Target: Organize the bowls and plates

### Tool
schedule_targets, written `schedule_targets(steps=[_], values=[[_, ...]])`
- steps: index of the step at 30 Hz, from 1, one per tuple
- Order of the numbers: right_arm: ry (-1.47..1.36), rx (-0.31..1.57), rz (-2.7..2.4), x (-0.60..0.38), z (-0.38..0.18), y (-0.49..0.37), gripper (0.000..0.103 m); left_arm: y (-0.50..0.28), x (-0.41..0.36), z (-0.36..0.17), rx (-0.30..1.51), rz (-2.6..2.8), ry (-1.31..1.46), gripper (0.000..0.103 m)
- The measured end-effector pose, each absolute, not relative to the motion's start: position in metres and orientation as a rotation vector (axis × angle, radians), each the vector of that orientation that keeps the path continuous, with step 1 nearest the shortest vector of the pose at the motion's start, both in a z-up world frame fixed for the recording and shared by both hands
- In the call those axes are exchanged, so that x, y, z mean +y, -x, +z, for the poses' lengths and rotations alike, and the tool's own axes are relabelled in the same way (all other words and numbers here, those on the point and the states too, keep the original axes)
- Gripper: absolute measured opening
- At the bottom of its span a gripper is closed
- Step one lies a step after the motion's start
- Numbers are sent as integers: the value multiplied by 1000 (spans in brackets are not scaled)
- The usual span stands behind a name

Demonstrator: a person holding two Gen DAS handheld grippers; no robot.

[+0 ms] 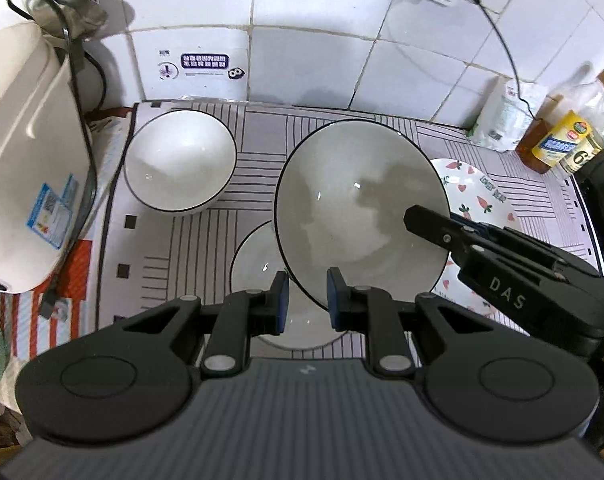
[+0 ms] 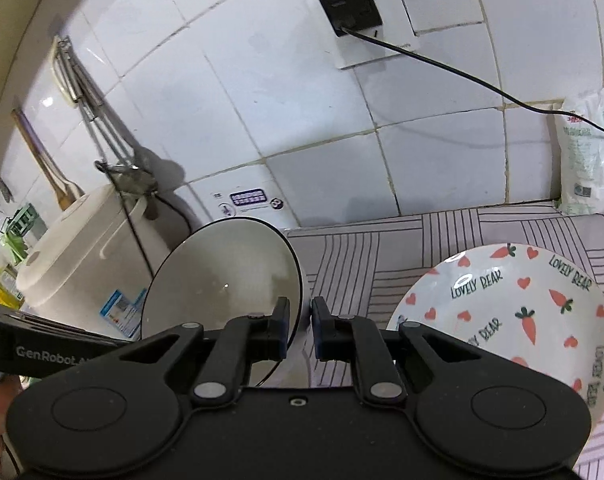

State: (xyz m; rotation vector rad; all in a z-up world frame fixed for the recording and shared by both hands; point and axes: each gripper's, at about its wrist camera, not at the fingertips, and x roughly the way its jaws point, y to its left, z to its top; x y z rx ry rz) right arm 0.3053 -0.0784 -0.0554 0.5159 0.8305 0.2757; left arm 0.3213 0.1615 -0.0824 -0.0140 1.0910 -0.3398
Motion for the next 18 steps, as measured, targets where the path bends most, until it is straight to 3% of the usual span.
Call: schedule_targets(steps=[18], values=[[-546,870,297,-51,-67,-277,15,-306,168,-100,1166,-292,-82,18]])
